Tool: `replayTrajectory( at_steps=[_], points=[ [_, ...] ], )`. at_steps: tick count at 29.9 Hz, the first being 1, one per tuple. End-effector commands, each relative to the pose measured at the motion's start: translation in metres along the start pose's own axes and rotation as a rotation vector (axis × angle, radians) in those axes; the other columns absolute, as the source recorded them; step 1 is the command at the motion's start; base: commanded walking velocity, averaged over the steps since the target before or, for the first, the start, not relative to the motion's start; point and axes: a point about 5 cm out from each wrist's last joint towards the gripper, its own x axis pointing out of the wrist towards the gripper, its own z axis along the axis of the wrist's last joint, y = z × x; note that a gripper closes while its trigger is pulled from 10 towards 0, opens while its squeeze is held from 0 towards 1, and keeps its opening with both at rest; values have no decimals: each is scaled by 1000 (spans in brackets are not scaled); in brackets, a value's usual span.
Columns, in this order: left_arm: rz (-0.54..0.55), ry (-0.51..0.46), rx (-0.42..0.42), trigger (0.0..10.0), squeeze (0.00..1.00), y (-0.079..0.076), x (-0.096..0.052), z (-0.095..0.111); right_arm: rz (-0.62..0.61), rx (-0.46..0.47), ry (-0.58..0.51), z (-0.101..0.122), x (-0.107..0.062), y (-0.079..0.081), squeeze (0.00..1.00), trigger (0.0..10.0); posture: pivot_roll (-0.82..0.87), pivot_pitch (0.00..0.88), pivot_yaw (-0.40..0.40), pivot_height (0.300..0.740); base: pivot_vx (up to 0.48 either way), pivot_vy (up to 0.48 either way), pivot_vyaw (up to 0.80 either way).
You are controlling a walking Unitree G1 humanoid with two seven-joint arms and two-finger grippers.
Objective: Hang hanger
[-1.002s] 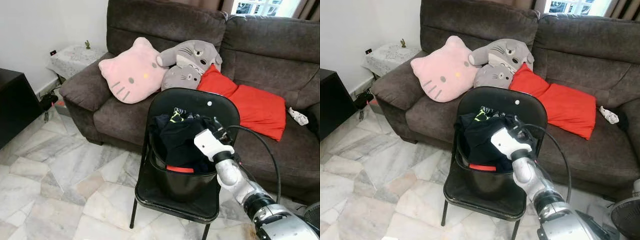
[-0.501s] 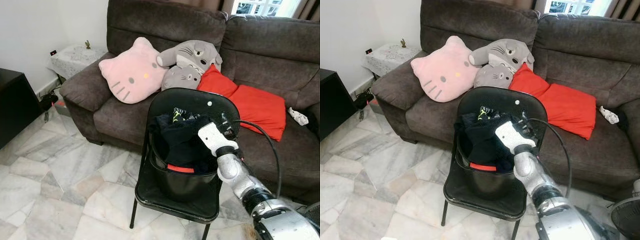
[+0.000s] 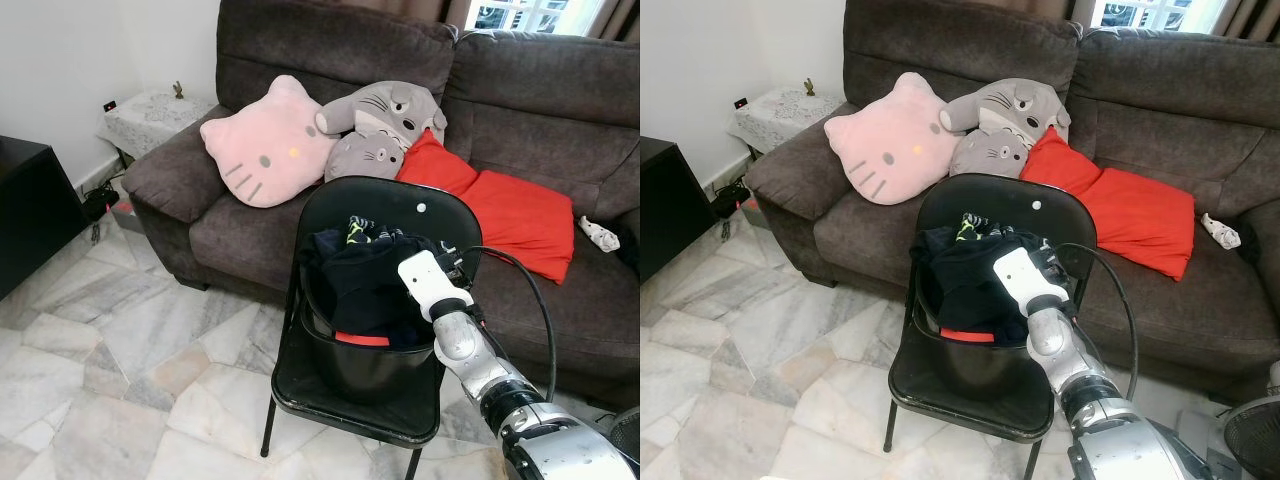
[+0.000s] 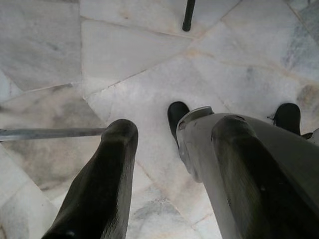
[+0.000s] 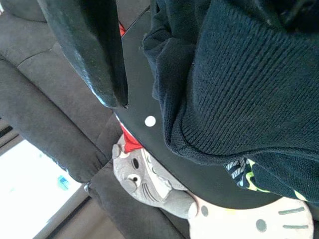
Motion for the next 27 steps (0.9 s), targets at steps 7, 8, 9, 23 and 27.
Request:
replayTrajectory(
  at_steps=[7, 8, 9, 23, 27],
  points=[
    [-6, 33, 34, 10000, 0, 2, -3, -10, 13, 14, -24, 4, 2, -1, 0, 0, 99, 94, -13, 740, 0, 0, 0],
    [-5, 33, 34, 10000, 0, 2, -3, -10, 13, 8, -34, 5, 2, -1, 0, 0, 98, 92, -13, 740, 0, 0, 0],
    [-6, 33, 36, 10000, 0, 2, -3, -10, 19, -3, -42, 6, 1, 0, 0, 0, 96, 93, -12, 740, 0, 0, 0],
    [-14, 23, 41, 10000, 0, 2, -3, -8, 51, -49, -77, 8, -2, 8, 0, 0, 84, 79, -14, 740, 0, 0, 0],
    [-15, 27, 40, 10000, 0, 1, -3, -8, 53, -48, -72, 6, -3, 10, 0, 0, 80, 67, -16, 740, 0, 0, 0]
  ],
)
